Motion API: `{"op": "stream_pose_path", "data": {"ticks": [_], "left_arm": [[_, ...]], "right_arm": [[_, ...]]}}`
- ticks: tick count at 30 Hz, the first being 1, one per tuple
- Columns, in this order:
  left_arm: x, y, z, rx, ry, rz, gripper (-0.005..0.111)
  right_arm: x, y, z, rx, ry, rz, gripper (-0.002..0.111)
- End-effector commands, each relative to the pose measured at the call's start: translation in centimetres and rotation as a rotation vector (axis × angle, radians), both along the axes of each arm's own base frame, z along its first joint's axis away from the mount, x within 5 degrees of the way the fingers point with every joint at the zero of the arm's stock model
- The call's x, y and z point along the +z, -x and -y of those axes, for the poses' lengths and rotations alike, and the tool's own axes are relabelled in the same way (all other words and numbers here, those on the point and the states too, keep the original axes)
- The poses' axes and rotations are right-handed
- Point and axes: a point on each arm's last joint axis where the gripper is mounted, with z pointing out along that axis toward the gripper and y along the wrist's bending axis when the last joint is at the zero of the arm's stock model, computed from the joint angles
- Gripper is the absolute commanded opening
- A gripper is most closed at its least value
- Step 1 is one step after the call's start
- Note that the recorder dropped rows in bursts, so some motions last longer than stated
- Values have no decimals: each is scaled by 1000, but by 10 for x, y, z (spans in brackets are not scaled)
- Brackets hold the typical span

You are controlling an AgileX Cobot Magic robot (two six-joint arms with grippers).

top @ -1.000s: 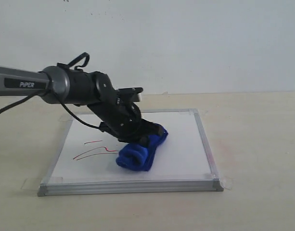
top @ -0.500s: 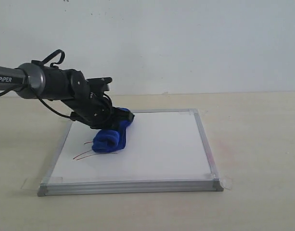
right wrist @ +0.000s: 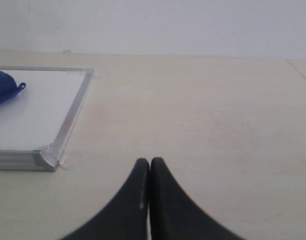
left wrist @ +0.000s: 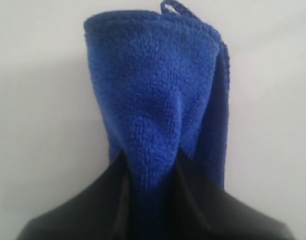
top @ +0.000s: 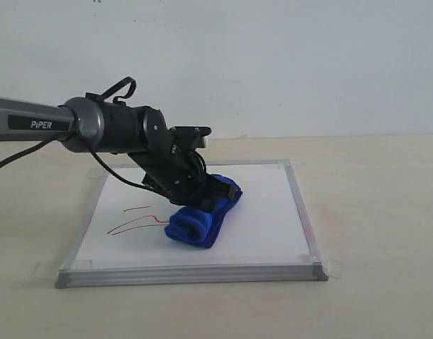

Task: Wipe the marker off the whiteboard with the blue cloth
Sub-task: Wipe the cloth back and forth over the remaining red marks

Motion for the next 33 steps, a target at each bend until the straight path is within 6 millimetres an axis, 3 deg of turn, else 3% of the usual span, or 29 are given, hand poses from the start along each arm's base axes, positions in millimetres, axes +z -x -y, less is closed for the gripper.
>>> {"op": "stream_pose_path", "data": {"ticks": [1,7,14,18,20,23,33], "left_arm": [[-16,14,-7,-41,-41,-172,4],[-16,5,-61,63,-37,-268,4],[4,-8,-126,230,-28,-227,4],[5,-9,-145,293,-53,-230,4],[4,-9,-145,293,-52,-236,4],[5,-8,-127,270,-23,-241,4],[7,10,-23,53,-1,-180,4]], "right_arm": [[1,0,0,-5,0,8,0],[1,0,0,-5,0,8,0],[1,0,0,-5,0,8,0],[1,0,0,-5,0,8,0],[1,0,0,-5,0,8,0],[1,0,0,-5,0,8,0],[1,0,0,-5,0,8,0]]}}
